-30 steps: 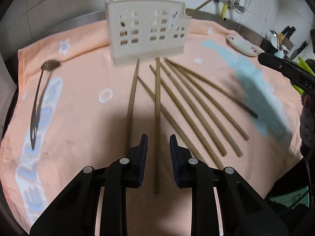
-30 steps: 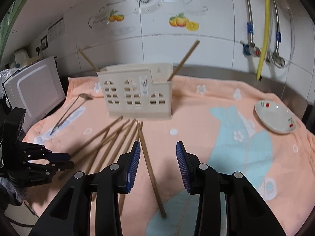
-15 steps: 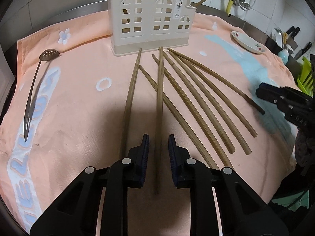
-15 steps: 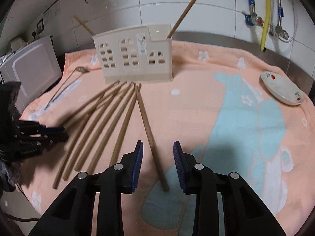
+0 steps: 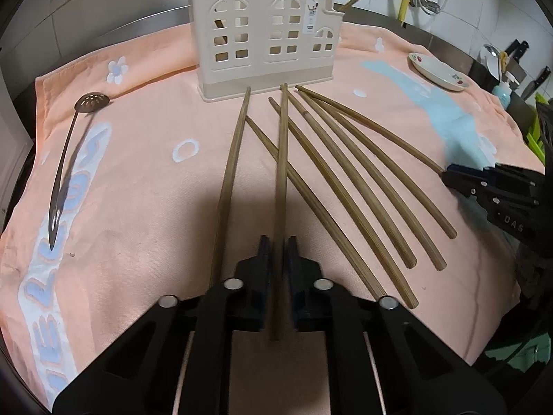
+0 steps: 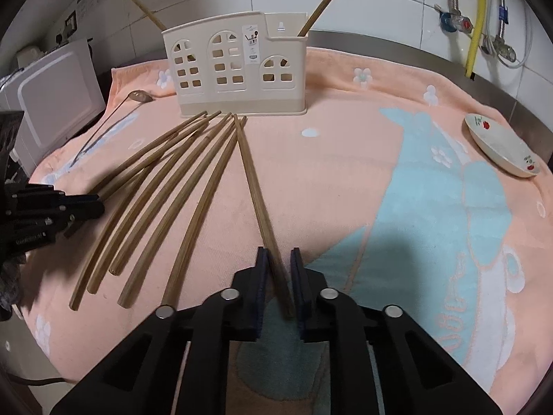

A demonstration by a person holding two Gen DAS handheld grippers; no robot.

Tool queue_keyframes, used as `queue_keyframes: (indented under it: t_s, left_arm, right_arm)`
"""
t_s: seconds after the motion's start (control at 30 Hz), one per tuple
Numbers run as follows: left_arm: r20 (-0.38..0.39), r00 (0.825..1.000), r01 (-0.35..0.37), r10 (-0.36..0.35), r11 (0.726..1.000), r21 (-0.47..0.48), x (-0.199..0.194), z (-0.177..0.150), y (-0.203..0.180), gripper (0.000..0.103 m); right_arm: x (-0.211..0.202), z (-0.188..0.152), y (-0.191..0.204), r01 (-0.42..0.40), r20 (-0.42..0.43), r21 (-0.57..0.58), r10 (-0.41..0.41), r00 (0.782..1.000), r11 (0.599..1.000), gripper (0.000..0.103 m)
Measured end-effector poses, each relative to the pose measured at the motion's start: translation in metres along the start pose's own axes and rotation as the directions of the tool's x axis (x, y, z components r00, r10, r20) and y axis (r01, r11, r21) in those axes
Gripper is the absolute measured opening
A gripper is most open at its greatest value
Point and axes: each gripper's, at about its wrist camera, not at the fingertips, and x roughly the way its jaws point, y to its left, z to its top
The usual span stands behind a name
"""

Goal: Organize utensils
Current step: 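Close the right tool on another chopstick while the left tool grasps one, then lift both held chopsticks upright above the white holder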

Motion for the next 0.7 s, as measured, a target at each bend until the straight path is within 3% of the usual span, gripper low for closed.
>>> queue_keyframes:
  t_s: [0.33, 0.7]
  left_arm:
    - [0.037, 0.999, 0.013, -0.012, 1.000, -0.022, -0.016, 0.004, 0.003, 0.005]
    - [0.206, 0.978, 0.038, -0.033, 0.999, -0.020, -0.070, 0.036, -0.001, 0.005]
  right_arm:
    - [-0.016, 0.005, 0.010, -0.010, 0.050, -0.022, 0.011, 0.999, 1.000, 0.007]
    - [-0.067, 0.049, 0.015, -0.050, 0.212, -0.014, 0.051, 0.976, 0.999, 0.007]
